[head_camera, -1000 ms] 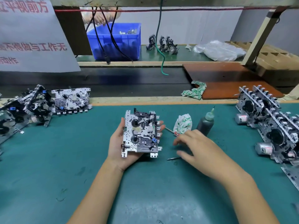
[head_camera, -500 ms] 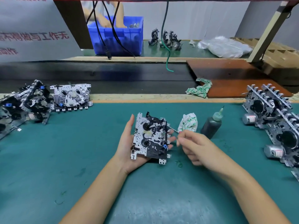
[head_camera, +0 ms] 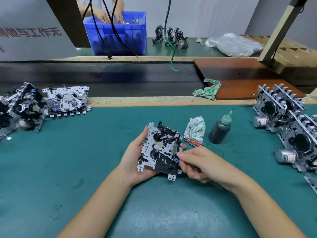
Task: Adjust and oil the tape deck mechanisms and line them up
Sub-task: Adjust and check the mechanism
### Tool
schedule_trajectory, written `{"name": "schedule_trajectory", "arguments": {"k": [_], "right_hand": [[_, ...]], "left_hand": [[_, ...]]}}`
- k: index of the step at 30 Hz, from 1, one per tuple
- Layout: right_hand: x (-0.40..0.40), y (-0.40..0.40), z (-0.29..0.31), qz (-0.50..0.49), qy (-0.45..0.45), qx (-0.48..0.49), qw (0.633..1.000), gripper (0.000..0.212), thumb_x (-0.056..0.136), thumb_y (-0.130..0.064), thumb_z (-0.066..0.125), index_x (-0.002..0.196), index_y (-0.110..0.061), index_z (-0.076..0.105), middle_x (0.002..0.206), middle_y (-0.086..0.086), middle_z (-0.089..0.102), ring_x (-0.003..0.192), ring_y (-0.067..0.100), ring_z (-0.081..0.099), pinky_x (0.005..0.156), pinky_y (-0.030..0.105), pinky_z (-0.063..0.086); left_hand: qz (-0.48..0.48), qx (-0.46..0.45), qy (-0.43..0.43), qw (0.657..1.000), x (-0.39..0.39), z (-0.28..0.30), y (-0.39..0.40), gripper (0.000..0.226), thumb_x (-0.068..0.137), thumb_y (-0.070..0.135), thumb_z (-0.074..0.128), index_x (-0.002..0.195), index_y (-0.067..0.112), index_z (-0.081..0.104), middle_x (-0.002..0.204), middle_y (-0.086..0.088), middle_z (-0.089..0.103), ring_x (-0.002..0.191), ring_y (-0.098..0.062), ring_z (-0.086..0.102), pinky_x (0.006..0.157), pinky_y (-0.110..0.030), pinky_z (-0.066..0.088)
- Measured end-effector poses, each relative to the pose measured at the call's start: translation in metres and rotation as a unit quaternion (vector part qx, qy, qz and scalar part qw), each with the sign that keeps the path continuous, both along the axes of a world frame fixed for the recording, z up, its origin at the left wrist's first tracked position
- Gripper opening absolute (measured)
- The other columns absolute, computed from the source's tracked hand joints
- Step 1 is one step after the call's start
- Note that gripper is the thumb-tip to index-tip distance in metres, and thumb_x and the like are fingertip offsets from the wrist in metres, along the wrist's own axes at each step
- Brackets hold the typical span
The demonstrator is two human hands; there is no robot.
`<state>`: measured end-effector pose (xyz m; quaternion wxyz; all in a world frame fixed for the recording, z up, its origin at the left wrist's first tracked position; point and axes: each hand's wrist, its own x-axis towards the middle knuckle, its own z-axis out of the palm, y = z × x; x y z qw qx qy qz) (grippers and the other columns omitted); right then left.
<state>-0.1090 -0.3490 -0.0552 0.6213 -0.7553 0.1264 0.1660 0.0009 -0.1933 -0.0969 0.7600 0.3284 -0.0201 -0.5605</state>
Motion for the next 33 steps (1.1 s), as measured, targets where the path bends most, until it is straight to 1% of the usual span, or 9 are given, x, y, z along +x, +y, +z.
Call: {"name": "schedule_trajectory", "arguments": {"k": [4,8,13,17,22,27,30,33], "right_hand": [[-0.0014,0.0010,-0.0008,-0.005,0.018,0.006,1.000,0.044,0.100,-0.028,0.041,0.060,-0.013,0.051,0.040,0.000,0.039,0.034,0.008,0.020,0.035,0.013,0.018],[-0.0016,0.0008,-0.0026,-0.008,0.017,0.019,1.000,0.045,0.101,-0.027,0.038,0.061,-0.010,0.049,0.038,-0.001,0.039,0.032,0.007,0.024,0.034,0.014,0.023],[-0.0025,0.0001,-0.0029,0.008,0.021,0.004,1.000,0.046,0.101,-0.029,0.036,0.060,-0.011,0.047,0.037,-0.002,0.040,0.031,0.009,0.028,0.034,0.015,0.025],[-0.0003,-0.0013,-0.0039,0.004,0.038,0.017,0.999,0.048,0.102,-0.029,0.034,0.057,-0.013,0.042,0.036,-0.003,0.033,0.030,0.008,0.020,0.035,0.012,0.018],[-0.0003,-0.0017,-0.0056,0.006,0.037,-0.015,0.999,0.050,0.102,-0.032,0.034,0.056,-0.014,0.042,0.033,-0.005,0.029,0.028,0.007,0.018,0.034,0.011,0.018],[0.0003,-0.0059,-0.0064,0.034,0.021,-0.016,0.999,0.051,0.102,-0.032,0.034,0.056,-0.012,0.045,0.032,-0.001,0.040,0.026,0.009,0.031,0.033,0.017,0.025],[0.0000,-0.0067,-0.0072,0.037,0.015,-0.024,0.999,0.052,0.101,-0.032,0.035,0.053,-0.014,0.044,0.029,-0.002,0.036,0.025,0.009,0.027,0.033,0.016,0.023],[0.0009,-0.0078,-0.0078,0.036,0.012,-0.037,0.999,0.055,0.101,-0.034,0.037,0.049,-0.016,0.044,0.028,-0.002,0.032,0.025,0.009,0.022,0.034,0.015,0.021]], "left_hand": [[-0.002,0.026,-0.006,1.000,0.0010,0.0012,-0.0013,0.069,0.089,0.059,0.042,0.121,0.003,0.064,0.133,-0.024,0.053,0.123,-0.035,0.053,0.106,-0.046,0.039],[0.000,0.042,-0.013,0.999,0.0005,0.0029,-0.0027,0.069,0.086,0.060,0.044,0.119,0.003,0.065,0.132,-0.024,0.055,0.120,-0.035,0.055,0.104,-0.046,0.040],[0.004,0.059,-0.021,0.998,-0.0007,0.0038,-0.0043,0.070,0.086,0.061,0.043,0.115,0.003,0.068,0.128,-0.023,0.058,0.117,-0.034,0.058,0.099,-0.044,0.045],[0.011,0.066,-0.028,0.997,-0.0010,0.0032,-0.0048,0.070,0.086,0.062,0.042,0.113,0.003,0.069,0.127,-0.024,0.059,0.116,-0.034,0.058,0.098,-0.045,0.045],[0.015,0.070,-0.025,0.997,-0.0020,0.0031,-0.0057,0.069,0.088,0.063,0.040,0.109,0.005,0.071,0.124,-0.023,0.061,0.114,-0.033,0.061,0.092,-0.043,0.051],[0.022,0.075,-0.027,0.997,-0.0025,0.0035,-0.0071,0.067,0.089,0.061,0.040,0.108,0.006,0.072,0.122,-0.022,0.063,0.110,-0.032,0.063,0.089,-0.042,0.053],[0.027,0.081,-0.028,0.996,-0.0031,0.0039,-0.0072,0.066,0.089,0.061,0.041,0.109,0.005,0.071,0.123,-0.022,0.062,0.112,-0.033,0.062,0.091,-0.043,0.050],[0.030,0.083,-0.033,0.995,-0.0037,0.0036,-0.0073,0.065,0.090,0.060,0.040,0.104,0.007,0.074,0.120,-0.020,0.064,0.109,-0.031,0.064,0.087,-0.041,0.054]]}}
